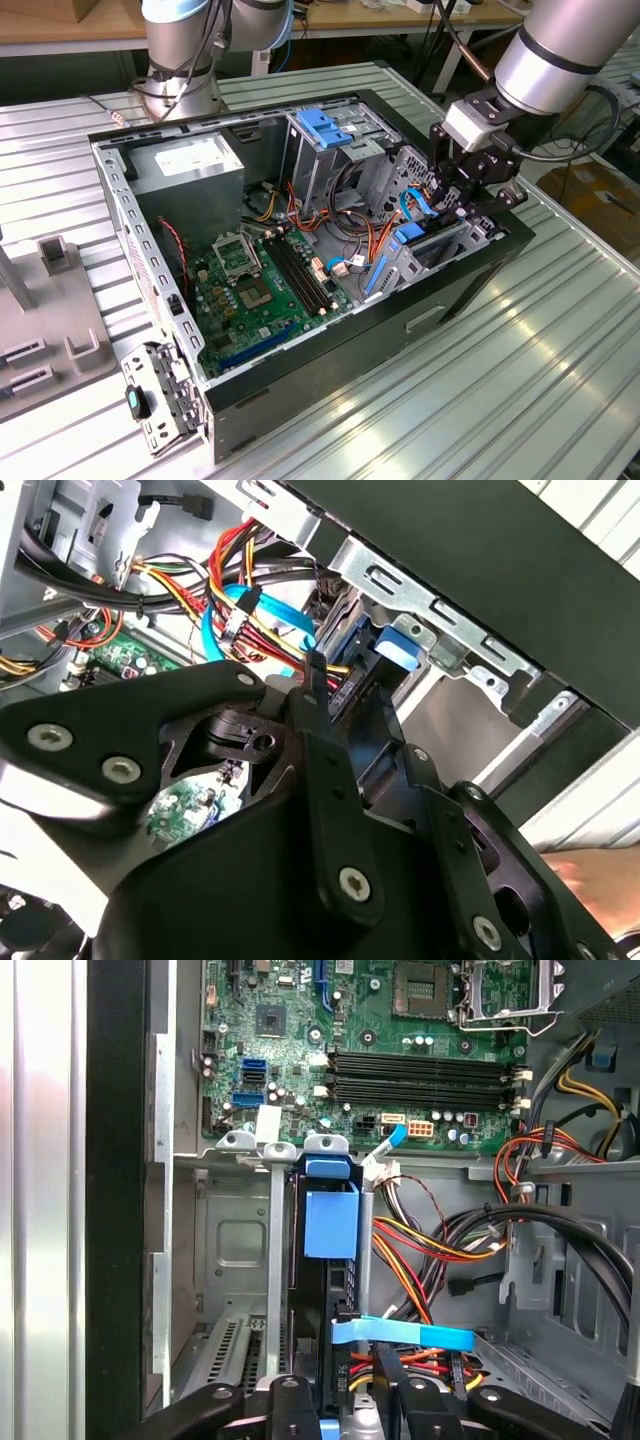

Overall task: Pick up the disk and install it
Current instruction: 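Insert the second disk wire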

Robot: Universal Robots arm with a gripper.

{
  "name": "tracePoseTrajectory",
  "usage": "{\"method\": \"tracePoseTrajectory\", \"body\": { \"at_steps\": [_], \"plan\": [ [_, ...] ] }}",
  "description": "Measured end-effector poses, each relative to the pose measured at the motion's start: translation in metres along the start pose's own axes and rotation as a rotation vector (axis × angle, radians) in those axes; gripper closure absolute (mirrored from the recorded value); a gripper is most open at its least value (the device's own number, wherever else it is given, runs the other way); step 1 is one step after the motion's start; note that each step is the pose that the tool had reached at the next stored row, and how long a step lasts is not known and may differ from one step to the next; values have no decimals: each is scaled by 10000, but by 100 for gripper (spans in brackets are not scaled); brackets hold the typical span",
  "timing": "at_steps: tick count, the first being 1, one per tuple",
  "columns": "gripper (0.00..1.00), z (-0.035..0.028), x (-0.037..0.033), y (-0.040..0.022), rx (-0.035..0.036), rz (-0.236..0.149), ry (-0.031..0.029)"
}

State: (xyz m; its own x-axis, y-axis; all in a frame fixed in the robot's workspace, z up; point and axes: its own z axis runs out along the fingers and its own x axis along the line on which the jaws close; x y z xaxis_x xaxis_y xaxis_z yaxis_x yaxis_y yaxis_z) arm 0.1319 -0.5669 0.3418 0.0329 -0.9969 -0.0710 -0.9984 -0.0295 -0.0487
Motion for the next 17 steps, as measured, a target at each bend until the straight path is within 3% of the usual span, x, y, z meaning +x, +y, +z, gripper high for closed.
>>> {"method": "tracePoseTrajectory", "body": {
  "at_steps": [6,11,17],
  "plan": [
    [64,-174,-12,-9,0,0,0],
    [64,-240,-17,-12,0,0,-3],
    [64,-244,-18,4,-1,1,0]
  ]
}}
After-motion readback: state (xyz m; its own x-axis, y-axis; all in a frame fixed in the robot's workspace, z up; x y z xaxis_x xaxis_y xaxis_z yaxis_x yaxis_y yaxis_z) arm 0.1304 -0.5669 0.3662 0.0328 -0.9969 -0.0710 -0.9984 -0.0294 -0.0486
